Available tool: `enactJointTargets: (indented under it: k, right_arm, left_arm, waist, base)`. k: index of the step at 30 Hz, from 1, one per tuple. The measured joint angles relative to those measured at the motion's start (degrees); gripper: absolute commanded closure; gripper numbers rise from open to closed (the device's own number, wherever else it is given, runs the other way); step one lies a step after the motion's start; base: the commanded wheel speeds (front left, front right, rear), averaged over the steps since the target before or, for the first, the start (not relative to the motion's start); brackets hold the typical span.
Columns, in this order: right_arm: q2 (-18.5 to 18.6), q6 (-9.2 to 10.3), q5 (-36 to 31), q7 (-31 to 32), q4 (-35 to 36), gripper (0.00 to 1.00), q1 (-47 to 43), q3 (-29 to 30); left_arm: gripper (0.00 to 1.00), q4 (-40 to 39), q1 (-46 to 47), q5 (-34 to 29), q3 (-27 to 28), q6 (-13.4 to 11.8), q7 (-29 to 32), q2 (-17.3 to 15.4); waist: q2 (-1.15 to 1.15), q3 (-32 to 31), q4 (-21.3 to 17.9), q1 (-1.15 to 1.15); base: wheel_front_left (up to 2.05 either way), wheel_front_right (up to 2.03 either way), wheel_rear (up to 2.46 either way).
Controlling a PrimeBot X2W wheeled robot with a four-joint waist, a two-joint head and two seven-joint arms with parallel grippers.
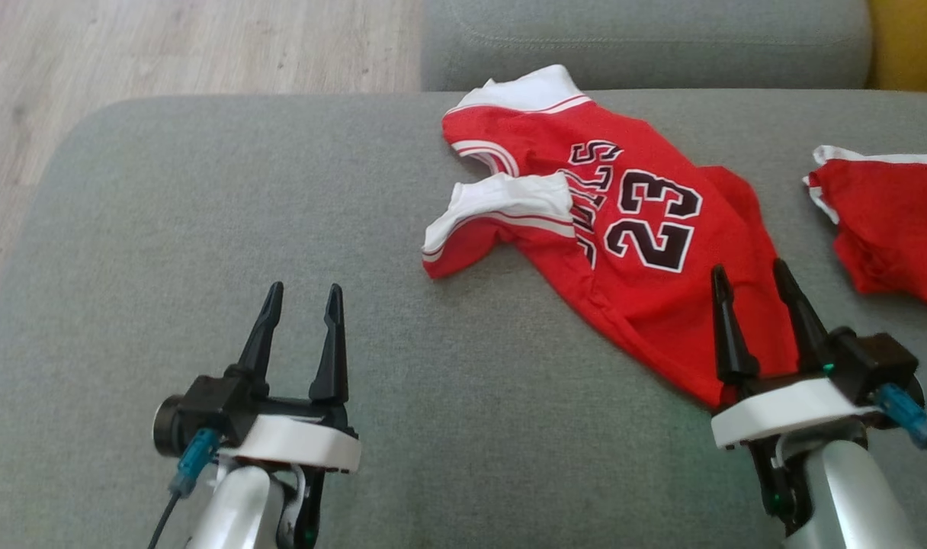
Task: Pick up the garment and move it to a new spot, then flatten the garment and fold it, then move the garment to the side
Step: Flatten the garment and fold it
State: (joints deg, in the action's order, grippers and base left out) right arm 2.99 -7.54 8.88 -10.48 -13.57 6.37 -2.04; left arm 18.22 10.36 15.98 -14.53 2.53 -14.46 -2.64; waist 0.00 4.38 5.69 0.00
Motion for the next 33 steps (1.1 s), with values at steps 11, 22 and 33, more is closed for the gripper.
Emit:
enactJointTargets:
  k: [11,22,33]
  right_arm:
    - [0.0,0.0,-1.6,6.2,0.0,0.0,7.5,-1.5]
    - [0.1,0.0,3.7,14.0,-14.0,0.0,19.7,-3.2]
    - [2.6,0.0,14.5,18.5,-27.8,0.0,28.9,-6.5]
  left_arm:
    - [0.0,0.0,2.1,0.0,-0.8,0.1,0.0,0.0]
    - [0.0,0.2,4.2,0.2,-2.4,0.5,0.0,0.0]
    - [0.0,0.4,5.5,1.3,-4.4,0.4,0.0,0.0]
  waist:
    - [0.0,3.1,3.3,0.01]
    - [0.0,6.1,7.9,0.01]
    - [0.0,8.0,11.1,0.01]
  base:
    - [0.0,0.0,0.0]
    - [0.0,0.0,0.0]
    - [0.0,0.0,0.0]
